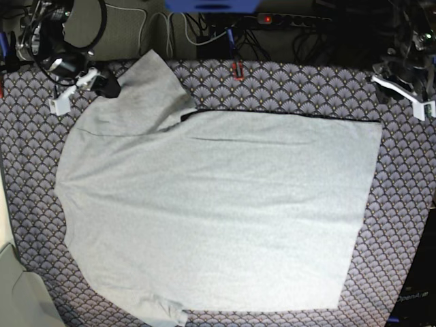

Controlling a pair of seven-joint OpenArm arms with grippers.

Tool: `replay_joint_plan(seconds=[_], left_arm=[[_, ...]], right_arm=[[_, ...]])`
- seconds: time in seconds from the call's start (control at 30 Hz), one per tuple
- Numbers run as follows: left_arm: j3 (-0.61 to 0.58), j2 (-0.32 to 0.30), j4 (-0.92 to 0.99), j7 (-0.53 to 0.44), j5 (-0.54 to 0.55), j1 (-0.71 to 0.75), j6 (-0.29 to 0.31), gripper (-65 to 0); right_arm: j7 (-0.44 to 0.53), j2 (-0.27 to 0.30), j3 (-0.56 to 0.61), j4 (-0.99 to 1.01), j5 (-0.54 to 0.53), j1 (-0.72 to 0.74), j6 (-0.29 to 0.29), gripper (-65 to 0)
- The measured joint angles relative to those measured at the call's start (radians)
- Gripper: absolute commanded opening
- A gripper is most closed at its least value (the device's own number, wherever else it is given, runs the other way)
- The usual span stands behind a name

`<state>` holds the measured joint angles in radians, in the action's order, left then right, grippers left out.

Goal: Fold the T-shirt properly
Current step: 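Move the right gripper down to the shirt's shoulder corner by the sleeve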

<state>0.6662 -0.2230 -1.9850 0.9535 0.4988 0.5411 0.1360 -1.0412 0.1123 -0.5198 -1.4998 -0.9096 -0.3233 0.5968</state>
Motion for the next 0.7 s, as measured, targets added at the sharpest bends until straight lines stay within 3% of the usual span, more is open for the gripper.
replay_joint_plan(seconds=[0.57, 0.7], left_arm=[[0.027, 0.002, 0.0, 0.0, 0.0, 0.006, 0.0, -43.1], [0.027, 0.022, 0.0, 0.0, 0.0, 0.0, 0.0, -43.0]], right_arm=[[0.008, 0.002, 0.069, 0.009, -0.008, 0.018, 0.002, -48.5], [-0.006, 0.04, 0.065, -0.038, 0.02, -0.011, 0.002, -48.4]])
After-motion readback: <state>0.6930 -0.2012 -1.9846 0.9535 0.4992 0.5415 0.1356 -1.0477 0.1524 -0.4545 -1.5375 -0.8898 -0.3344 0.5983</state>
